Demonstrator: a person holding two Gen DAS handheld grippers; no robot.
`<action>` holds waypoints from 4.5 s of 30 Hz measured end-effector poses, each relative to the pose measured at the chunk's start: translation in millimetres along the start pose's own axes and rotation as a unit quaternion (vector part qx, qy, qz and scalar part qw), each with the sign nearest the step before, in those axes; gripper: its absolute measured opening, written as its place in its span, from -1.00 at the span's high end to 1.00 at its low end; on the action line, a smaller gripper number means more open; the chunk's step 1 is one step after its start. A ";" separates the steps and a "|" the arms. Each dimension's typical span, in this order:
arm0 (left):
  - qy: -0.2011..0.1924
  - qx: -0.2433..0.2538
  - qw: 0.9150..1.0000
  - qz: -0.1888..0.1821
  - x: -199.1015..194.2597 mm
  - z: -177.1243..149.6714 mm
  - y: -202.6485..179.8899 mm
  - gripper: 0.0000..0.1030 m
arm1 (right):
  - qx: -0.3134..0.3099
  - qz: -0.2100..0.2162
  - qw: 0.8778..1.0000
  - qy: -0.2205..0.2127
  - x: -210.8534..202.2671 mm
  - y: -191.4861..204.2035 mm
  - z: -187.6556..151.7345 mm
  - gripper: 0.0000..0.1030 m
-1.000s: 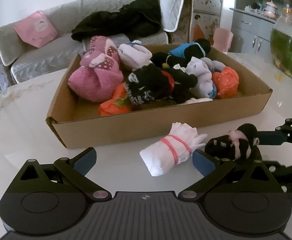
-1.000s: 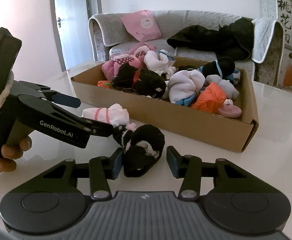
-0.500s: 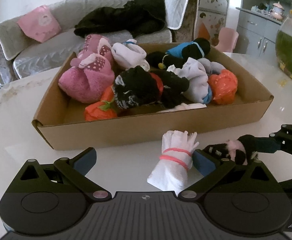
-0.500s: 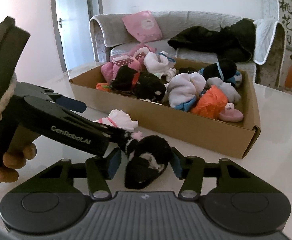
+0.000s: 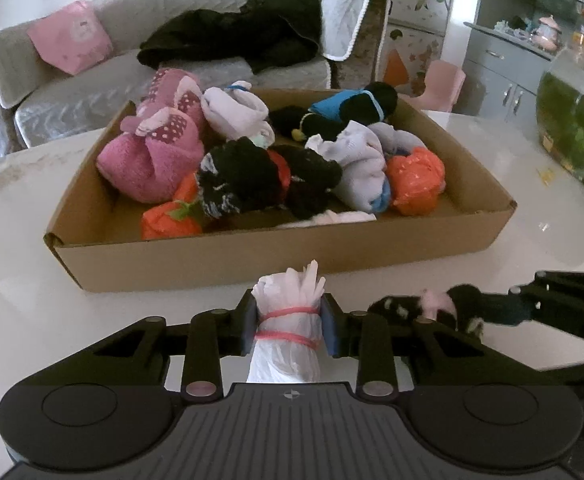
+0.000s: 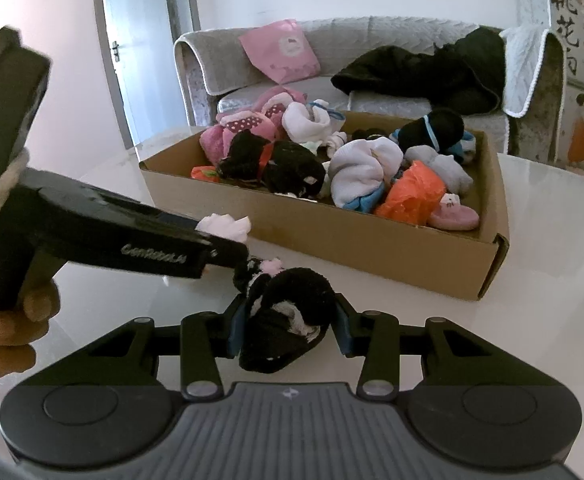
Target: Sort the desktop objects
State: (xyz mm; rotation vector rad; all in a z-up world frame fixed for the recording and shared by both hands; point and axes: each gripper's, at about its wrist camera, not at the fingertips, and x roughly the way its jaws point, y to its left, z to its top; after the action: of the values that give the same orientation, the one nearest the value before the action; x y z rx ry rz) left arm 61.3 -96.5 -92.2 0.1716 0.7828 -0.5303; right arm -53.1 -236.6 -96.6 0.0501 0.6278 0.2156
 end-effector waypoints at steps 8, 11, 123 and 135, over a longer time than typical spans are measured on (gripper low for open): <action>0.000 -0.024 1.000 -0.007 -32.7 -4.1 7.9 0.24 | 0.019 -0.003 1.000 -0.002 -17.1 -11.9 -4.5 0.24; -0.009 -0.026 1.000 -0.001 -56.2 -3.1 10.3 0.24 | 0.026 -0.007 1.000 -0.005 -30.1 -16.9 -7.3 0.24; -0.061 -0.016 0.996 0.063 -222.3 -119.5 -79.1 -0.99 | 0.024 -0.013 0.996 -0.081 -204.0 55.8 -23.8 -0.92; -0.052 -0.043 0.995 0.071 -228.4 -128.1 -70.8 -0.99 | 0.028 -0.031 0.996 -0.079 -207.6 55.5 -39.4 -0.97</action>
State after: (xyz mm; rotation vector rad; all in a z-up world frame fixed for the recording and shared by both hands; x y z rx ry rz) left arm -189.1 -24.6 -16.8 0.1171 0.6846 -0.3680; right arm -250.1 -227.8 -2.4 0.0996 0.4759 0.1320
